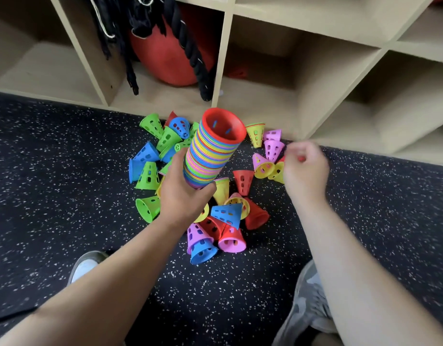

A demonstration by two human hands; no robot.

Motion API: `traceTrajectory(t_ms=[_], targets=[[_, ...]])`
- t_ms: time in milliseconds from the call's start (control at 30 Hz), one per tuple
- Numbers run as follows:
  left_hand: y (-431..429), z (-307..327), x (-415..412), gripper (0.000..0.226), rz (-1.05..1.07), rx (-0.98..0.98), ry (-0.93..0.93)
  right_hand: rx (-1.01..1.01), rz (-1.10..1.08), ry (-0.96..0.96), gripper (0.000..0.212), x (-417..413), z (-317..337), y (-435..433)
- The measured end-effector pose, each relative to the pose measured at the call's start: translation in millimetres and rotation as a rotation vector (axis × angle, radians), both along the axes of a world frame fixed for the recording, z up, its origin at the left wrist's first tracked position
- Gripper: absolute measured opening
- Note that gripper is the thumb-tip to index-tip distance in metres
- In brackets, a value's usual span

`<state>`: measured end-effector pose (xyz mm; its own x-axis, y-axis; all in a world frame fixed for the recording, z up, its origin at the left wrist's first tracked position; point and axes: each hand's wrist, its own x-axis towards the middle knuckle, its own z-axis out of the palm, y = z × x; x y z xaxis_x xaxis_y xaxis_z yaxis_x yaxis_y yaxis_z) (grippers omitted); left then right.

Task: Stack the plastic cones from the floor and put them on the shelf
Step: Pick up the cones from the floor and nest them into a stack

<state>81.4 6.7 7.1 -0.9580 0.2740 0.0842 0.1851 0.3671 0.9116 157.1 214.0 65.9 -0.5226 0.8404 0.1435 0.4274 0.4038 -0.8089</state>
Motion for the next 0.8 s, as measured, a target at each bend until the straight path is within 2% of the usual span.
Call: traceTrajectory(t_ms=[67,100,167,300,433,633,800], targets=[[-0.5,0.8,2.0,0.078,0.017,-0.001,-0.013,0.036,0.165,-0.447,0.021,27.4,-42.2,7.8],[-0.7,1.1,3.5,0.078,0.02,-0.004,-0.014,0.049,0.27,-0.613,0.022,41.1,-59.2,6.8],[-1.6,0.8,6.5,0.079,0.013,-0.005,-0.013,0.065,0.425,-0.766,0.023,61.8,-85.0,3.6],[-0.5,-0.2,11.8,0.077,-0.03,-0.031,-0.018,0.054,0.55,-0.73,0.028,72.6,-109.5,-0.1],[1.5,-1.4,21.9,0.077,-0.025,-0.042,-0.038,0.209,0.571,-0.763,0.03,66.0,-119.5,5.8],[10.1,-4.7,37.2,0.081,-0.021,0.018,-0.064,0.38,0.777,-0.834,0.026,58.9,-111.3,24.0],[16.1,-6.9,32.8,0.076,-0.048,0.008,-0.053,0.394,0.754,-0.776,0.036,56.5,-119.8,28.4]])
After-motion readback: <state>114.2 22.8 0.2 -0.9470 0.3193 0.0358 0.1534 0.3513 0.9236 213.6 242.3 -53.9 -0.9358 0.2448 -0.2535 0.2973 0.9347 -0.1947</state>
